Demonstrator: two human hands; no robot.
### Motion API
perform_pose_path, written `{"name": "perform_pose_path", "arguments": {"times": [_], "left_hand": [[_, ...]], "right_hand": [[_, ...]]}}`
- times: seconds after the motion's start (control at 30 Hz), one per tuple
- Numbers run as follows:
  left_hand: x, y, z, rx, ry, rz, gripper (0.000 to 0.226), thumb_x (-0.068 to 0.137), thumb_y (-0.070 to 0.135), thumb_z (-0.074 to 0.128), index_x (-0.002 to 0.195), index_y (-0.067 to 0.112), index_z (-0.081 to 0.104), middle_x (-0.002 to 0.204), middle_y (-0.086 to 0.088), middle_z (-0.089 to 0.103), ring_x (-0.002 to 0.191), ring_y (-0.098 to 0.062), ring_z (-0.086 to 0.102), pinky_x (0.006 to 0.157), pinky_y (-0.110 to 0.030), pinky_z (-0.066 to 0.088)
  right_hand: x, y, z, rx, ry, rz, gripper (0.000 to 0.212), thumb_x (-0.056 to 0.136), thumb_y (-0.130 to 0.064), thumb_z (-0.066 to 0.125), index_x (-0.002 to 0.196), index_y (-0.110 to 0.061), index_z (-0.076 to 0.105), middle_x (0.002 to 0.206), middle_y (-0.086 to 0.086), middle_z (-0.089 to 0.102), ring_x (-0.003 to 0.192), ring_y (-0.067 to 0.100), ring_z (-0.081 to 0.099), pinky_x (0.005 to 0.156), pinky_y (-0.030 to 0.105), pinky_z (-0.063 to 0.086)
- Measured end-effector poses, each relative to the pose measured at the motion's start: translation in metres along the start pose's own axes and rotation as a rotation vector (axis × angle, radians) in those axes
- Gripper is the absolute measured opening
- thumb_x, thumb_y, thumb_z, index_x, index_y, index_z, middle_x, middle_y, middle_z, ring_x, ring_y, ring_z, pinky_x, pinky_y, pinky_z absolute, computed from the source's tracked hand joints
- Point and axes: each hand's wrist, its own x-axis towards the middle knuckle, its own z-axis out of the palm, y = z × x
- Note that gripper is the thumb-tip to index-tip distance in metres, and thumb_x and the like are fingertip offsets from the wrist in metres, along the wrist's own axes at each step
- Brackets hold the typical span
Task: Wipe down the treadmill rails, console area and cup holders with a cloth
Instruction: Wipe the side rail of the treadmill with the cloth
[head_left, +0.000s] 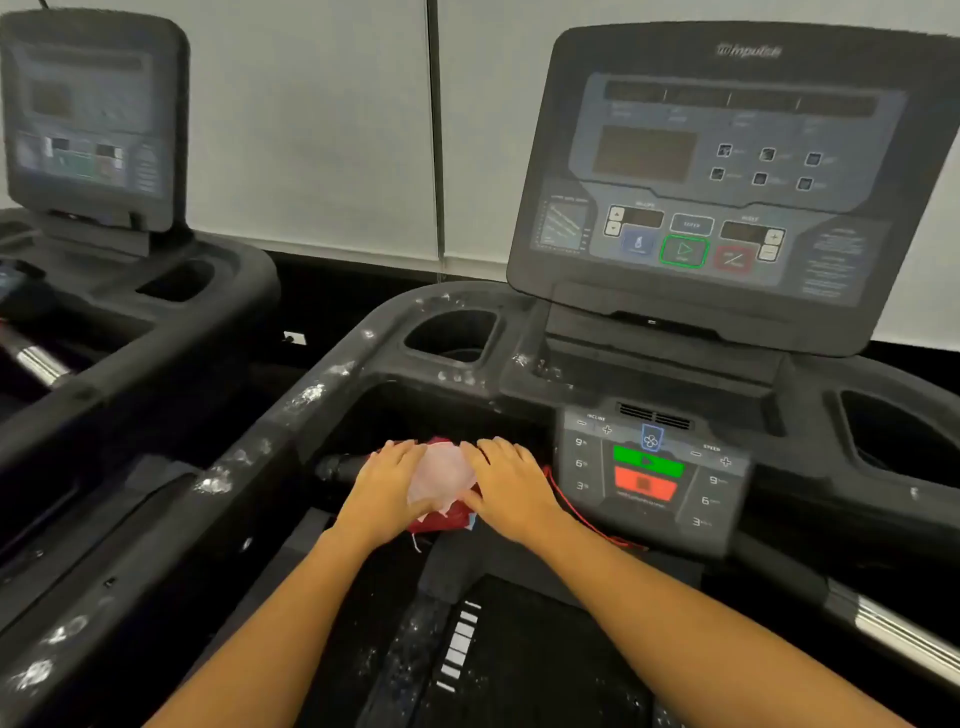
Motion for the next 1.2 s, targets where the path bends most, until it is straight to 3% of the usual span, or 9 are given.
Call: {"name": "perform_pose_path", "arguments": {"times": [0.17, 0.5, 0.6, 0.7, 0.77, 0.83, 0.9, 1.07, 1.2], "left_hand": [[0.009, -0.004, 0.003, 0.094, -0.028, 0.025, 0.083, 0.082, 0.041, 0.064, 0.147, 0.016, 0.018, 0.154, -0.004, 0.018, 0.143, -0.026, 0.008, 0.115, -0.038, 0.006], [0.019, -0.013, 0.013, 0.048, -0.026, 0.057, 0.083, 0.079, 0.041, 0.068, 0.145, 0.016, 0.026, 0.15, -0.007, 0.027, 0.141, -0.029, 0.016, 0.114, -0.043, 0.008], [0.027, -0.01, 0.006, 0.03, -0.074, 0.067, 0.087, 0.077, 0.043, 0.069, 0.146, 0.018, 0.023, 0.151, -0.006, 0.025, 0.142, -0.029, 0.014, 0.114, -0.044, 0.006], [0.035, -0.005, -0.004, -0.003, -0.114, 0.123, 0.088, 0.075, 0.046, 0.07, 0.145, 0.021, 0.024, 0.147, 0.0, 0.033, 0.138, -0.023, 0.025, 0.114, -0.045, 0.007], [0.039, 0.003, -0.014, -0.046, -0.135, 0.156, 0.089, 0.07, 0.055, 0.068, 0.143, 0.021, 0.03, 0.139, 0.002, 0.043, 0.128, -0.018, 0.039, 0.113, -0.043, 0.018], [0.043, 0.011, -0.022, -0.102, -0.116, 0.189, 0.09, 0.06, 0.064, 0.061, 0.137, 0.021, 0.041, 0.128, 0.002, 0.052, 0.115, -0.017, 0.05, 0.102, -0.036, 0.036], [0.047, 0.019, -0.028, -0.159, -0.07, 0.23, 0.081, 0.059, 0.063, 0.062, 0.128, 0.023, 0.05, 0.118, 0.005, 0.056, 0.105, -0.014, 0.054, 0.09, -0.03, 0.044], [0.059, 0.06, -0.039, -0.339, 0.019, 0.261, 0.047, 0.067, 0.041, 0.077, 0.107, 0.028, 0.057, 0.101, 0.012, 0.059, 0.089, -0.005, 0.056, 0.077, -0.024, 0.047], [0.067, 0.104, -0.041, -0.485, 0.039, 0.274, 0.044, 0.069, 0.035, 0.078, 0.105, 0.024, 0.056, 0.099, 0.009, 0.059, 0.089, -0.007, 0.056, 0.071, -0.019, 0.045]], "right_hand": [[0.008, -0.005, 0.006, 0.004, -0.046, 0.004, 0.064, 0.093, -0.038, 0.049, 0.146, -0.012, 0.024, 0.146, 0.01, 0.033, 0.138, 0.028, 0.024, 0.112, 0.042, 0.018], [0.017, -0.002, 0.026, 0.04, 0.074, -0.036, 0.045, 0.09, -0.016, 0.055, 0.134, -0.01, 0.045, 0.125, 0.009, 0.056, 0.116, 0.026, 0.05, 0.106, 0.037, 0.027], [0.015, -0.002, 0.022, 0.113, 0.143, -0.063, 0.036, 0.085, -0.005, 0.057, 0.12, -0.006, 0.058, 0.11, 0.013, 0.063, 0.103, 0.031, 0.057, 0.095, 0.038, 0.038], [0.01, -0.002, 0.011, 0.208, 0.197, -0.042, 0.036, 0.082, 0.002, 0.056, 0.117, -0.004, 0.06, 0.103, 0.015, 0.065, 0.095, 0.033, 0.059, 0.085, 0.04, 0.043], [0.005, 0.0, 0.003, 0.299, 0.241, -0.009, 0.038, 0.086, 0.0, 0.052, 0.123, -0.008, 0.056, 0.108, 0.014, 0.063, 0.099, 0.03, 0.057, 0.085, 0.039, 0.045], [0.0, 0.004, -0.007, 0.424, 0.257, 0.043, 0.037, 0.09, -0.006, 0.048, 0.126, -0.012, 0.054, 0.113, 0.01, 0.06, 0.103, 0.026, 0.054, 0.086, 0.039, 0.045], [-0.004, 0.008, -0.018, 0.529, 0.276, 0.095, 0.035, 0.092, -0.01, 0.046, 0.126, -0.016, 0.054, 0.116, 0.006, 0.058, 0.106, 0.022, 0.053, 0.087, 0.038, 0.046], [-0.018, 0.026, -0.046, 0.711, 0.483, 0.199, 0.038, 0.087, -0.009, 0.058, 0.124, -0.014, 0.053, 0.12, 0.002, 0.057, 0.106, 0.01, 0.052, 0.094, 0.025, 0.043], [-0.033, 0.042, -0.064, 0.88, 0.688, 0.359, 0.051, 0.084, -0.01, 0.064, 0.129, -0.014, 0.042, 0.116, -0.001, 0.057, 0.102, 0.008, 0.055, 0.09, 0.018, 0.042]]}}
